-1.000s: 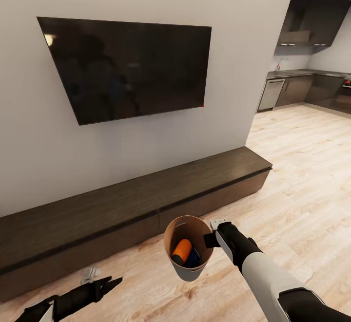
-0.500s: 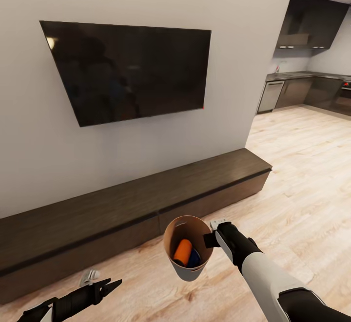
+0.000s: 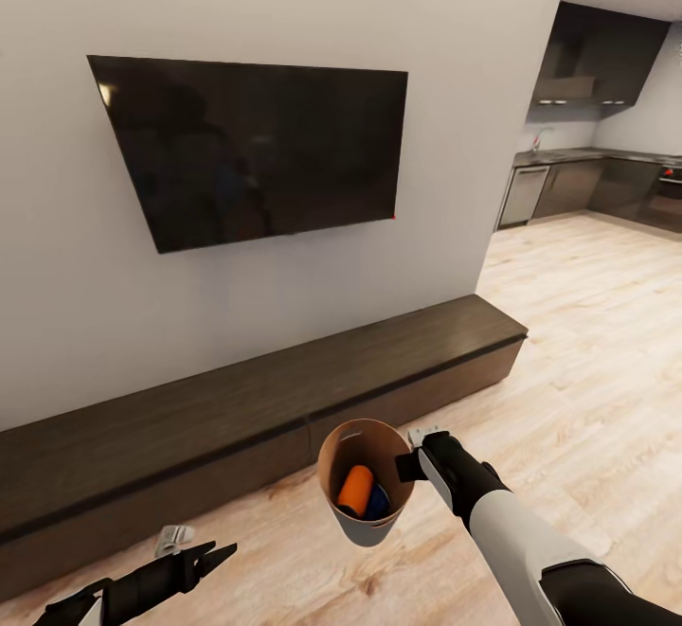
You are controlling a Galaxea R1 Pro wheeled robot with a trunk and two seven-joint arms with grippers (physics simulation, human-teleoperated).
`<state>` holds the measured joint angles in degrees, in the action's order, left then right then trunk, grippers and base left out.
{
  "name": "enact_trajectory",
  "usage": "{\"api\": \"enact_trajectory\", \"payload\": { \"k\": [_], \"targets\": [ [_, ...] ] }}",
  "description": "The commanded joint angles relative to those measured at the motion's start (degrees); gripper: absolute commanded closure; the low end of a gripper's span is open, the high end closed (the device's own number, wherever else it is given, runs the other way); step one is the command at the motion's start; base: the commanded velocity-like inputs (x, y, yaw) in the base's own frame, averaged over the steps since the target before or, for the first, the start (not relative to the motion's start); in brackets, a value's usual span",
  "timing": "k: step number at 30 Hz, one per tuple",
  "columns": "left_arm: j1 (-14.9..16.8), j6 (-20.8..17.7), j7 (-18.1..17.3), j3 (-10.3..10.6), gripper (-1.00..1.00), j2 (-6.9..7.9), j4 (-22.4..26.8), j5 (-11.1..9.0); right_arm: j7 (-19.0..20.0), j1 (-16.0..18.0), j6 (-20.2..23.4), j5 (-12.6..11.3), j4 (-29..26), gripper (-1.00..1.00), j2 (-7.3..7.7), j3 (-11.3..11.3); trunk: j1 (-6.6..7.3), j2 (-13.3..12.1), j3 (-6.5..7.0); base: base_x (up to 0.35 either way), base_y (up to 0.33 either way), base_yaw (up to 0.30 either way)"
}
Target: Put the three can of soda from the living room inside the tash can in the kitchen.
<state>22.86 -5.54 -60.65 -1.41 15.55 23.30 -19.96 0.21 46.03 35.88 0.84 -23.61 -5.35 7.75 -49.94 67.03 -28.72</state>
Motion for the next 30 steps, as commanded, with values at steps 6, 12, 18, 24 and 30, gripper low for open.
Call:
{"api": "enact_trajectory", "payload": {
  "k": [6,12,18,24,30],
  "targets": [
    [0.01,0.0,0.0,0.02,-1.0,-0.01,-0.01,0.0,0.23,0.02,-0.02,-0.67,-0.03,1.0,-0.01,-0.12,0.0,0.0,0.57,0.0,0.0,0.0],
    [0.0,0.0,0.0,0.05,-1.0,-0.03,-0.01,0.01,0.23,0.02,-0.02,-0.67,-0.03,1.0,-0.01,-0.11,0.0,0.0,1.13,0.0,0.0,0.0],
    [0.0,0.0,0.0,0.08,-1.0,-0.07,-0.01,0.01,0.23,-0.02,-0.02,-0.67,-0.03,1.0,-0.01,-0.11,0.0,0.0,1.69,0.0,0.0,0.0],
    [0.01,0.0,0.0,0.09,-1.0,-0.08,-0.01,0.01,0.23,-0.06,-0.02,-0.67,0.01,1.0,-0.05,-0.11,0.0,0.0,2.08,0.0,0.0,0.0],
    [0.01,0.02,0.0,0.08,-1.0,-0.08,-0.01,0.01,0.23,-0.06,-0.02,-0.67,0.05,1.0,-0.09,-0.11,0.0,0.0,2.16,0.0,0.0,0.0]
  ]
}}
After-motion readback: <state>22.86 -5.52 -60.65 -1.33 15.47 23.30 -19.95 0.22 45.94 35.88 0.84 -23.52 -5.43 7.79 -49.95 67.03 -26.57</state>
